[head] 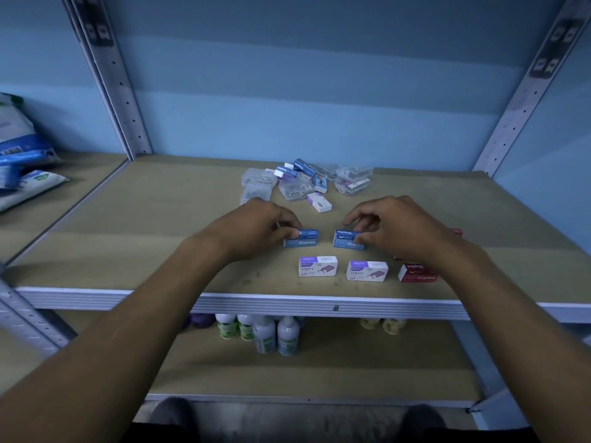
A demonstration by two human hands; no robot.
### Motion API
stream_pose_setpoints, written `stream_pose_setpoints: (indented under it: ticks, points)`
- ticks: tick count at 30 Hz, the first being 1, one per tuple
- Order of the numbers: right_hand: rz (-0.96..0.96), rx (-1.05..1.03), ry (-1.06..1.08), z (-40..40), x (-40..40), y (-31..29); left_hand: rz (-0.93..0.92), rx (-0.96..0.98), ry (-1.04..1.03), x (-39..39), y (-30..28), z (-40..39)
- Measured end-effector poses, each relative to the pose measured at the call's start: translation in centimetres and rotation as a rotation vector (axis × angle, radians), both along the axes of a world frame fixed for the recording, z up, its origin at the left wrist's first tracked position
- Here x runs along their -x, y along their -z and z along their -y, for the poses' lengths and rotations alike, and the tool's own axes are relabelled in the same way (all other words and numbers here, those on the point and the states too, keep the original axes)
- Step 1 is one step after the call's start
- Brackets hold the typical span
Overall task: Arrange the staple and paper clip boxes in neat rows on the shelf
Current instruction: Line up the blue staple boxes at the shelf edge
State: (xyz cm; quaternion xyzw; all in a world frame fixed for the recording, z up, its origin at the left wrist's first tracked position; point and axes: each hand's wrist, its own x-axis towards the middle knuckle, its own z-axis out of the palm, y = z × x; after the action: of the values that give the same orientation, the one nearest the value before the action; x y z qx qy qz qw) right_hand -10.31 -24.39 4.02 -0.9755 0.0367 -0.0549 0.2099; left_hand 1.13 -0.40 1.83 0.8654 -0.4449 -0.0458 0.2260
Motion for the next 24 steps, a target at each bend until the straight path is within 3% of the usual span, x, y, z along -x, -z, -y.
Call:
stream_pose_setpoints:
  ticks: [8,14,24]
  points:
    - [-0.010,0.035,-0.104,-0.5,-0.3,-0.1,-0.014,0.107,0.018,0.8,-0.2,0.7]
    - [-0.047,0.090,-0.161,-1.4,-0.4,-0.1,0.011,0.055,0.122,1.0,-0.2,1.2]
    - [-0.021,0.083,-0.153,-0.9,-0.7,0.2,0.094,-0.028,0.069,1.4,-0.9,1.8]
